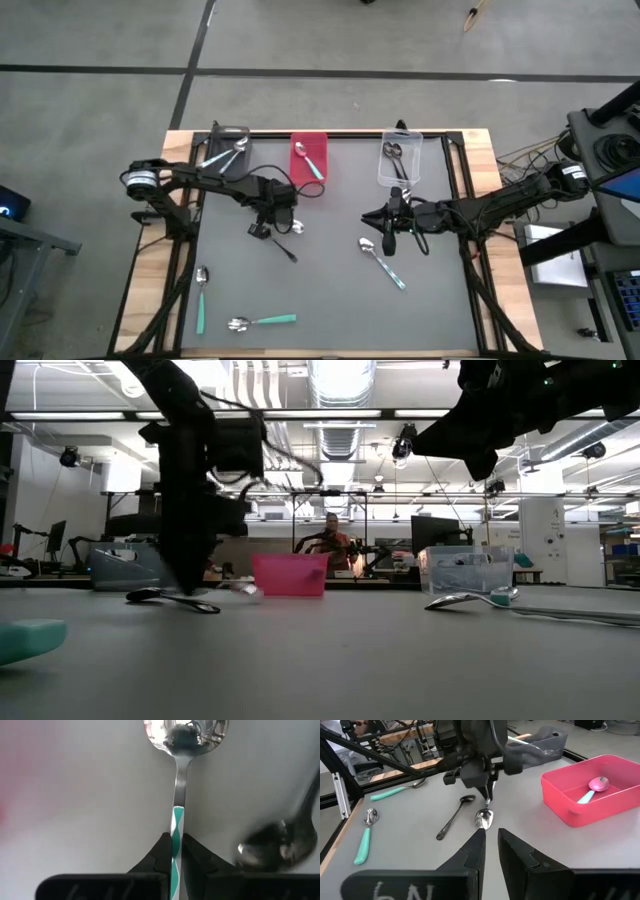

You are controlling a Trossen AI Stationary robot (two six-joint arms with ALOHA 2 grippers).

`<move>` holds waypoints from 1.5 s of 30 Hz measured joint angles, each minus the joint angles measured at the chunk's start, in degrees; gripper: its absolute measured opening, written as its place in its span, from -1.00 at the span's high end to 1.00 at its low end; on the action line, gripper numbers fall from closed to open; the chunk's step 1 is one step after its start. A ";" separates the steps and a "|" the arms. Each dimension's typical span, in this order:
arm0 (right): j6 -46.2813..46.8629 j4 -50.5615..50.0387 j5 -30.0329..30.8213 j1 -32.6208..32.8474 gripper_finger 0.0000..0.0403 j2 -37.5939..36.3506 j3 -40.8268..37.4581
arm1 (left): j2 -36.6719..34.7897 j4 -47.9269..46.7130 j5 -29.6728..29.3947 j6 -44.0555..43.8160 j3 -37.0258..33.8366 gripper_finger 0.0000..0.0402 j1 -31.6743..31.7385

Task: Sort silverware by color (type)
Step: Put the blue patterned spoon into the black bin

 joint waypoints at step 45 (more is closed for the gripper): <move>-22.53 29.19 -19.98 -0.06 0.00 19.84 13.91 | -10.23 83.19 35.08 -34.94 -16.53 0.99 -13.21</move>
